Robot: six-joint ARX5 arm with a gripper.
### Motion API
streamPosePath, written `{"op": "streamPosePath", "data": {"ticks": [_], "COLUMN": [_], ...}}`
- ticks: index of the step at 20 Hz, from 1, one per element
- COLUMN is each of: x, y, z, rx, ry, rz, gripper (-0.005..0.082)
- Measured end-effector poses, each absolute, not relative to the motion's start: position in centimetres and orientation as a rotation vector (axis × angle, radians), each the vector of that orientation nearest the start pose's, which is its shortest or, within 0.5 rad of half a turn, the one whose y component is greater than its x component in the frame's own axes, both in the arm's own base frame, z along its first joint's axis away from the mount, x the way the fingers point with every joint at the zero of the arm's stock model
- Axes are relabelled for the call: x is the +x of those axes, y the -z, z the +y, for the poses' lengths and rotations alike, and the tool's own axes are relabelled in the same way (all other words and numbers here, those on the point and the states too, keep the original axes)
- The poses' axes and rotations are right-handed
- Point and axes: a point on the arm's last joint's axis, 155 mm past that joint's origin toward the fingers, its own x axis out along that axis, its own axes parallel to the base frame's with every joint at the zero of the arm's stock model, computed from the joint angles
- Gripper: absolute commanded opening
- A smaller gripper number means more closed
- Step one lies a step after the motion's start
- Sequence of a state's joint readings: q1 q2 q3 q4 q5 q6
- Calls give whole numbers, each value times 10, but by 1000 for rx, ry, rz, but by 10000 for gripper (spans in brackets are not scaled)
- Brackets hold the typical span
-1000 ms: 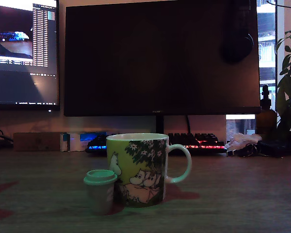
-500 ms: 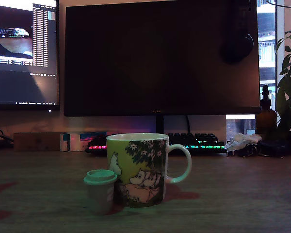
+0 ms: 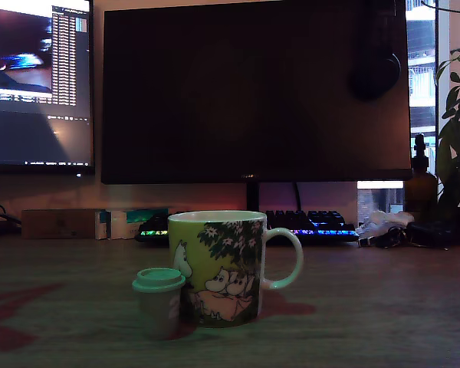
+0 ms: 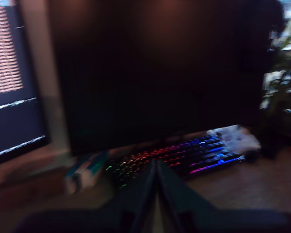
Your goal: Pick up the coffee capsules on the table and drop them inside the coffee cup
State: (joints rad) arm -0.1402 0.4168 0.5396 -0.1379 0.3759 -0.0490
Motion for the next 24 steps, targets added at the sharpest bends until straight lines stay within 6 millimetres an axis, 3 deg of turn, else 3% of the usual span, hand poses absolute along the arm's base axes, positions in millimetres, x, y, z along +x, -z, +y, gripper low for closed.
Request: {"op": "streamPosePath", "data": {"ticks": [4,6,14,24], "x": [241,239,212,189], "y": [-255,-245,-244,-208], "z": [-117,-122,-134,-149], "rx": [-58,-87,-153,-184], "ry": [578,600,667,727], "rz": [105,120,76,189], "gripper": [-24,-24,-24,-24]}}
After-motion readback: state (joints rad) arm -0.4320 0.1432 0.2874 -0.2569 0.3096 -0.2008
